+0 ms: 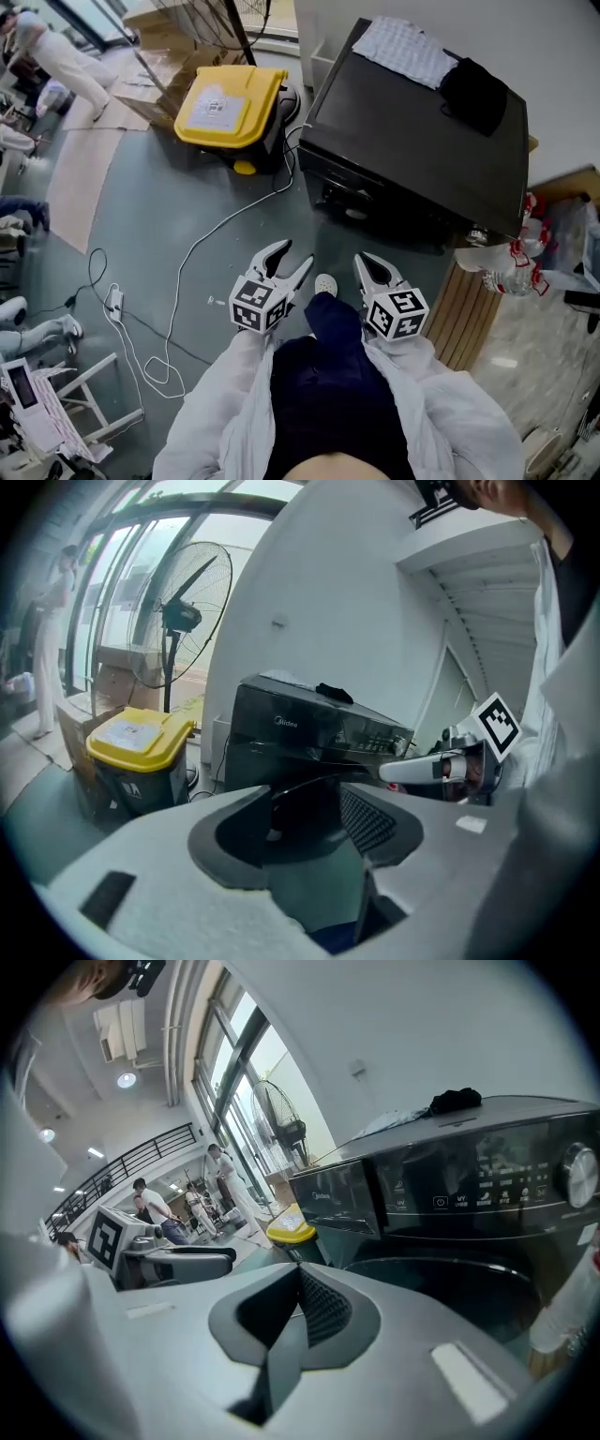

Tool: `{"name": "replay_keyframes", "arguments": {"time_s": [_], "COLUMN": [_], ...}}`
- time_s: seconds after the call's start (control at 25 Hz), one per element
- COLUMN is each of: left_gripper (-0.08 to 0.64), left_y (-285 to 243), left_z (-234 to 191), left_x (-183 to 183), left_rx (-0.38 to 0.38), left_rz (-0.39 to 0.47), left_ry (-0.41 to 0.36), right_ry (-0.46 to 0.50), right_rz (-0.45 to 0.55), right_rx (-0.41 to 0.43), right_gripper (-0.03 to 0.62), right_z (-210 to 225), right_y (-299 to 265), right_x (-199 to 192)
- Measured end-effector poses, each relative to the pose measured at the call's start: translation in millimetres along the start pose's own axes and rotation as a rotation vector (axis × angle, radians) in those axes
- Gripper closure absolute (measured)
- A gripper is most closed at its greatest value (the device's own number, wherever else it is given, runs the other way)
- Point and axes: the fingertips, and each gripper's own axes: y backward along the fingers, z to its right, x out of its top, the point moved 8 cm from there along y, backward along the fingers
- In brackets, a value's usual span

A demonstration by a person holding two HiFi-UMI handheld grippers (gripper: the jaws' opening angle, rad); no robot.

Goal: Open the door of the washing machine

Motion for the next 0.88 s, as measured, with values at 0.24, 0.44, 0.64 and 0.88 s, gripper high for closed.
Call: {"name": "replay_keyframes", "arguments": {"time_s": [0.24, 0.44, 0.64, 0.88], "left_gripper": [0.337, 0.337, 0.337, 0.342], "left_y": [-61, -113, -157, -199], "left_z": [-30, -49, -70, -101], "left_x": [9, 2, -14, -38], "left_rx": [-0.066, -0.097, -0.149, -0.176], "left_rz": [-0.107, -0.196, -0.270, -0.361], "left_ry": [-0.095, -0.232, -0.296, -0.303], "right_ry": [-0.019, -0.044, -0.029, -0.047], "right_rz": [-0.029, -0.043, -0.065, -0.084], "right_rx": [-0.025, -0.064, -0.103, -0.106], "right_gripper": [0.584, 0.584, 0.584, 0.584], "right_z": [28, 50, 64, 74], "right_y": [-28, -43, -60, -82], "right_x": [9, 9, 4, 1]}}
